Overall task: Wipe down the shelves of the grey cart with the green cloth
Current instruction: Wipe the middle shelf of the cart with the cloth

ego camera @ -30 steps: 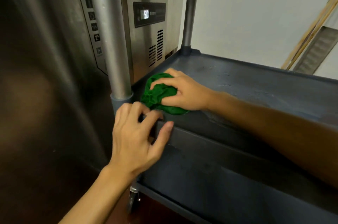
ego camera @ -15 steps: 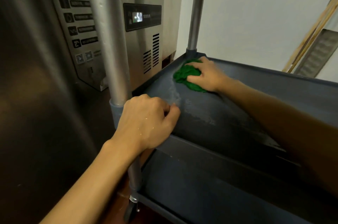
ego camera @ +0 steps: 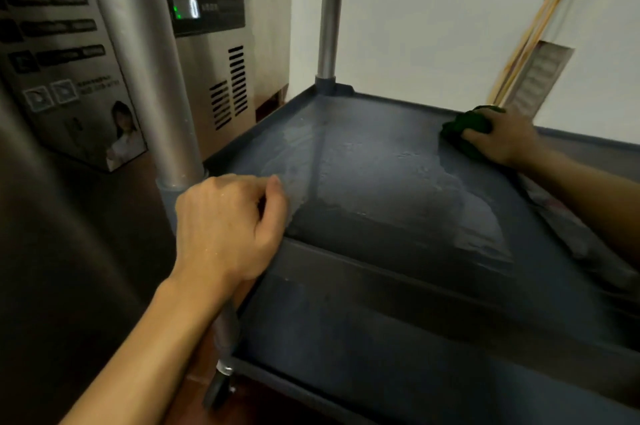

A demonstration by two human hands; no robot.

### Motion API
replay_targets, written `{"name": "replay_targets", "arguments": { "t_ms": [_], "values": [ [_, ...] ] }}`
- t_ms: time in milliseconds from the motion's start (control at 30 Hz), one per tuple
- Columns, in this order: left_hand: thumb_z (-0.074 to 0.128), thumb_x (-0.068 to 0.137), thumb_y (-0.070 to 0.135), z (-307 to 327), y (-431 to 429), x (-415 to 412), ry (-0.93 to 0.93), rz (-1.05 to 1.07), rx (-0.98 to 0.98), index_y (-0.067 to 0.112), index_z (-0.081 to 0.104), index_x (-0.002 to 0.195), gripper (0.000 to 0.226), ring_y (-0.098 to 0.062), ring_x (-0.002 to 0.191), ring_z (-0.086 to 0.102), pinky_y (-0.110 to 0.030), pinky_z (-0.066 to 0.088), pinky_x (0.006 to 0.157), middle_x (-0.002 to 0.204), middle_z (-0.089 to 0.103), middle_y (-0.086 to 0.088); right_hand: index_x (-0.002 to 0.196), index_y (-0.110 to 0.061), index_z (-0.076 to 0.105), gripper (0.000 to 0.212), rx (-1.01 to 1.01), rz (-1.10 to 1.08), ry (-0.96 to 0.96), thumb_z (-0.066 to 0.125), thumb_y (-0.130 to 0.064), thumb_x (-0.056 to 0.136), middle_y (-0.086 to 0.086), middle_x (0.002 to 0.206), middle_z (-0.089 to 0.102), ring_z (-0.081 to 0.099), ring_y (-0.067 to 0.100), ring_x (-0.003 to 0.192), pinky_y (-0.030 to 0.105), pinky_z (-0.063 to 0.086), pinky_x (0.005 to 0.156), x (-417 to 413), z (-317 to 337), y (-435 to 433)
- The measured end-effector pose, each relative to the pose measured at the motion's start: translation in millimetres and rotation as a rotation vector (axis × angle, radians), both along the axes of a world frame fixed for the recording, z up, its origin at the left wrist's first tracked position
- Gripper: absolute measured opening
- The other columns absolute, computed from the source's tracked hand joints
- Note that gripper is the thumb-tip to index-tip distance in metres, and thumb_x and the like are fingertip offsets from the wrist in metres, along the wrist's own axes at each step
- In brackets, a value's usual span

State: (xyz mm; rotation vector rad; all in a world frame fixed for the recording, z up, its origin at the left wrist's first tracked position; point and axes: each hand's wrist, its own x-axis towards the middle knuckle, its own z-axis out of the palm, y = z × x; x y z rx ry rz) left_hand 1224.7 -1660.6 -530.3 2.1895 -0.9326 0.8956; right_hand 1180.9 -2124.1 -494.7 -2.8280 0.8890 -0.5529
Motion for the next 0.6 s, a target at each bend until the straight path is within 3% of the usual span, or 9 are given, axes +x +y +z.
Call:
{"name": "replay_targets", "arguments": {
  "t_ms": [200,400,600],
  "values": [
    [0.034,0.1,0.033,0,-12,-10,0.037,-0.015,-0.03,0.023,0.039,0.054,0.047,-0.018,0.047,0.041,-0.04,0.045,0.051,0.052,0.036,0.01,0.137,-0.028,0.053,0.059,0.024,0.063,-0.02,0.054,-0.06,0.087,0.02,0.129,0.056,0.052,0.043,0.118,0.05,0.044,0.104,-23,2,46],
    [0.02,0.104,0.034,-3,-17,-16,0.103,0.024,-0.019,0.011,0.069,0.099,0.054,-0.025,0.091,0.058,-0.046,0.047,0.073,0.094,0.065,-0.007,0.141,-0.029,0.052,0.054,-0.013,0.183,-0.003,0.058,-0.05,0.091,0.022,0.133,0.048,0.043,0.045,0.122,0.049,0.041,0.105,-39,-2,116],
    [0.02,0.104,0.032,5,-13,-26,0.182,0.062,0.058,0.015,0.071,0.11,0.054,-0.025,0.105,0.061,-0.04,0.047,0.085,0.111,0.072,-0.008,0.138,-0.033,0.053,0.053,0.056,0.385,0.014,0.062,-0.049,0.089,0.011,0.115,0.045,0.045,0.04,0.112,0.046,0.04,0.104,-69,1,198]
  ]
}}
